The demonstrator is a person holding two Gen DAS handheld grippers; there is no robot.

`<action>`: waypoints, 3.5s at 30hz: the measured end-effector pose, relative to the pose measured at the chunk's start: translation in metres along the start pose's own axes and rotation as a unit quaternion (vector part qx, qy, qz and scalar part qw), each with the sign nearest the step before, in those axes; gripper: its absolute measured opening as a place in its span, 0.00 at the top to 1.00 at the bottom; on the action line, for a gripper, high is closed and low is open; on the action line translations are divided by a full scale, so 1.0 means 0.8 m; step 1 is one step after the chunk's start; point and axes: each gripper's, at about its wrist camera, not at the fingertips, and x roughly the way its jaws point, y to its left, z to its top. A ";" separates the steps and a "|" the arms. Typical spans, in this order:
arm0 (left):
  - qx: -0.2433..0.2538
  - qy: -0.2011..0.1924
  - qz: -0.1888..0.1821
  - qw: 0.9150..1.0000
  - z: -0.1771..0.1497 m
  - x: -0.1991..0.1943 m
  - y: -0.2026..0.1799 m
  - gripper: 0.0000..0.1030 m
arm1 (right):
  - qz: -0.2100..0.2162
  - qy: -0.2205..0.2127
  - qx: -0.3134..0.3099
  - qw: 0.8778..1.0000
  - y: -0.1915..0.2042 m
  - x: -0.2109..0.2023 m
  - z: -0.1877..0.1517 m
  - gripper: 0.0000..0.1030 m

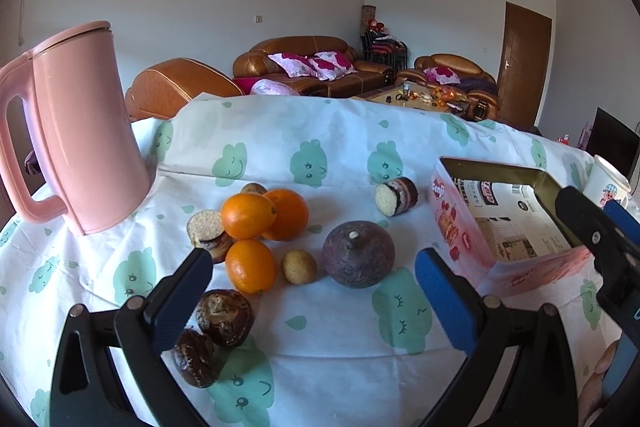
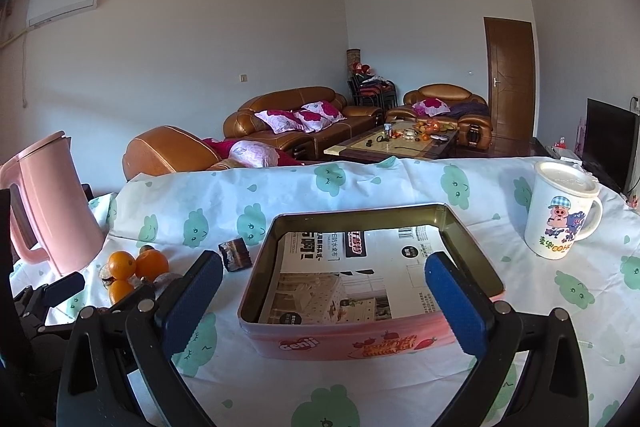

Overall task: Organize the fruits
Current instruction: 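Grasp the dark purple fruit with the right tool while the left tool grasps a dark brown fruit, then carry both fruits into the pink tin and open both tools to release them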

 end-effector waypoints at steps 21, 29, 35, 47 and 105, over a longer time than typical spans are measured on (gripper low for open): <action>-0.028 0.120 -0.050 0.991 -0.038 0.008 0.104 0.23 | 0.151 0.127 -0.130 0.972 0.107 0.051 -0.025 0.24; -0.067 0.129 -0.079 0.986 -0.043 0.008 0.126 0.47 | 0.128 0.148 -0.204 0.959 0.156 0.092 -0.033 0.24; -0.052 0.132 -0.091 0.986 -0.043 0.009 0.121 0.65 | 0.140 0.205 -0.200 0.948 0.164 0.127 -0.037 0.30; -0.048 0.040 -0.033 0.997 -0.019 -0.040 0.113 0.65 | 0.185 0.136 -0.147 0.962 0.128 0.079 -0.005 0.48; 0.093 -0.016 -0.076 0.993 0.038 0.024 -0.165 0.05 | 0.031 0.054 0.018 0.998 -0.136 0.062 0.032 0.33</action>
